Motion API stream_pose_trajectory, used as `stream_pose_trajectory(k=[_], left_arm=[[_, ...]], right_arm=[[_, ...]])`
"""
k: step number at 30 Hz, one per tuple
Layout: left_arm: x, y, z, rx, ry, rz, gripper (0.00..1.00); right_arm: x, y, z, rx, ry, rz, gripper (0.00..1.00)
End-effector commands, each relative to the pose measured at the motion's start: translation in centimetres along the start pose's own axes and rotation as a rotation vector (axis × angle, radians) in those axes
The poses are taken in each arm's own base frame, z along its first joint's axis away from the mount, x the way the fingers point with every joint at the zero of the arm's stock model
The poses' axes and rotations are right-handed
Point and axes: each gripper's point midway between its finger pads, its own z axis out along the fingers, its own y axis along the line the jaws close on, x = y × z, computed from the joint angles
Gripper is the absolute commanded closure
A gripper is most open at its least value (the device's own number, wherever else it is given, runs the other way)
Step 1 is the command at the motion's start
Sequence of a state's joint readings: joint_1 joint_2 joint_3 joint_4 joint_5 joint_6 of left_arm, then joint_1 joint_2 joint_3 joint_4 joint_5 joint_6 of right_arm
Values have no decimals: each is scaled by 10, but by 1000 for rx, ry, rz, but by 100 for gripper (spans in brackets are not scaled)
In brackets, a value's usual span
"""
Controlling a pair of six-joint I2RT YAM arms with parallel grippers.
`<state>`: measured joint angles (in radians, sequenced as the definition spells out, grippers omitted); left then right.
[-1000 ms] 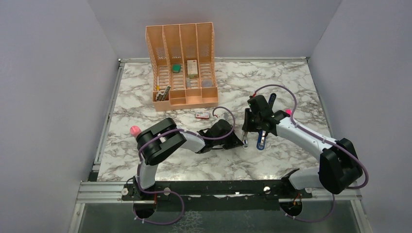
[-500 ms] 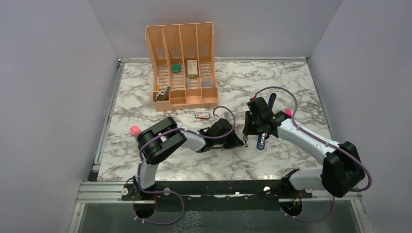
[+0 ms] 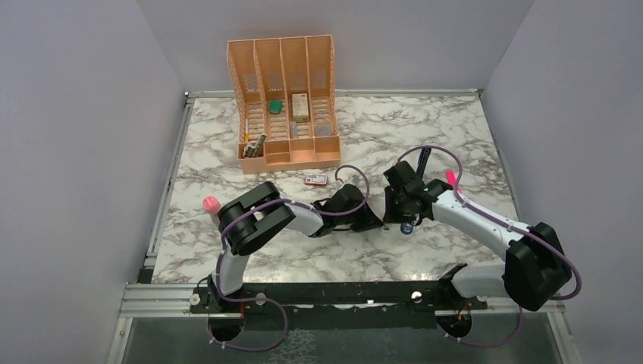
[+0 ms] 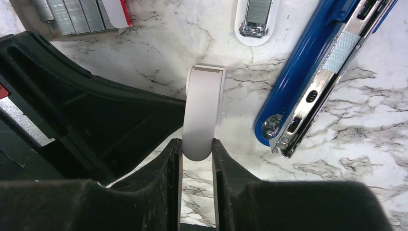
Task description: Load the staples into the stapler
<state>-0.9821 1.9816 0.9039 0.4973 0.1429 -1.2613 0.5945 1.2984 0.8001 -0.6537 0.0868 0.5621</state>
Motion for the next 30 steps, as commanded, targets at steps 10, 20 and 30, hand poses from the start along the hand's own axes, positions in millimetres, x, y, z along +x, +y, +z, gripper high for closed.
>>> stream_pose_trajectory(k=[10, 20, 30], left_arm=[[8, 29, -3, -101, -2, 11, 93], [-1, 19, -17, -85, -49, 38, 89], [-8, 18, -31, -101, -95, 62, 89]], right_arm=[[31, -9, 18, 44, 115, 32, 77], [44, -17, 38, 102, 169, 46, 76], [33, -20, 42, 143, 147, 46, 73]])
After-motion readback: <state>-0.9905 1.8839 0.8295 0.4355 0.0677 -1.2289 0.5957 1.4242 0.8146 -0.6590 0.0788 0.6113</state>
